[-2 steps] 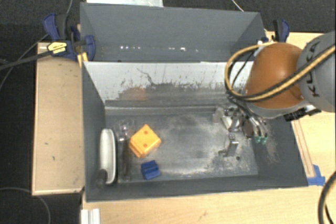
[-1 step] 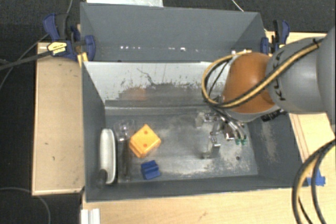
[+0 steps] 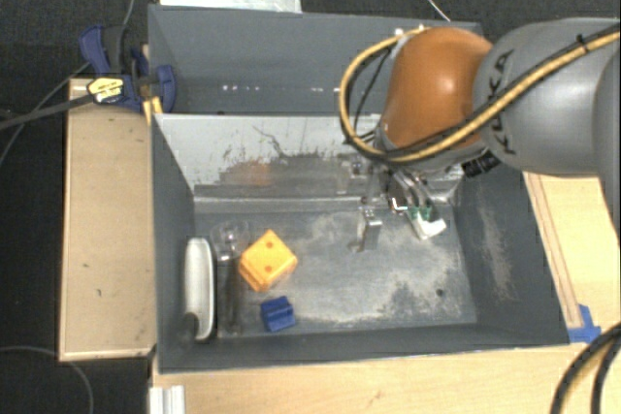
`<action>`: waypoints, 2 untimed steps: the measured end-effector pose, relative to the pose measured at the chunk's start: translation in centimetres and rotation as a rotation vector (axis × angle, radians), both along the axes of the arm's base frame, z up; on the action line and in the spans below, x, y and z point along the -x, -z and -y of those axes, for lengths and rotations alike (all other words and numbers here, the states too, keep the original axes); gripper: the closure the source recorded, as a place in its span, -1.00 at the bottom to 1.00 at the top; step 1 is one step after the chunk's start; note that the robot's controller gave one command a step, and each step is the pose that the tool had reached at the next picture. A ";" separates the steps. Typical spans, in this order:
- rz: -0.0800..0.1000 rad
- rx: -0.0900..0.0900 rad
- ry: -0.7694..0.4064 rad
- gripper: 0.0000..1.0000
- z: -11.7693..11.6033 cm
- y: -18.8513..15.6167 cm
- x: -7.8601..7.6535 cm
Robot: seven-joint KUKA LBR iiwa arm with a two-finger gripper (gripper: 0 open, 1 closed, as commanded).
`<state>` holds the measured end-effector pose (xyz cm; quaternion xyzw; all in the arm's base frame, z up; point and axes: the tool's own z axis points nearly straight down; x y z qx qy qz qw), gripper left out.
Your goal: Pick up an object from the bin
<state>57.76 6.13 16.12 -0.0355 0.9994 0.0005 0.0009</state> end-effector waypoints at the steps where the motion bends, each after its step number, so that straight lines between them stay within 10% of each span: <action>1: 0.006 -0.001 -0.002 -1.00 -1.1 -1.3 -0.5; 2: 0.001 -0.001 0.151 -1.00 1.7 8.4 0.2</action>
Offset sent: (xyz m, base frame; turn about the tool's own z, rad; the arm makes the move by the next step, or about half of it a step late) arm -0.0027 -0.0181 -0.0819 0.1508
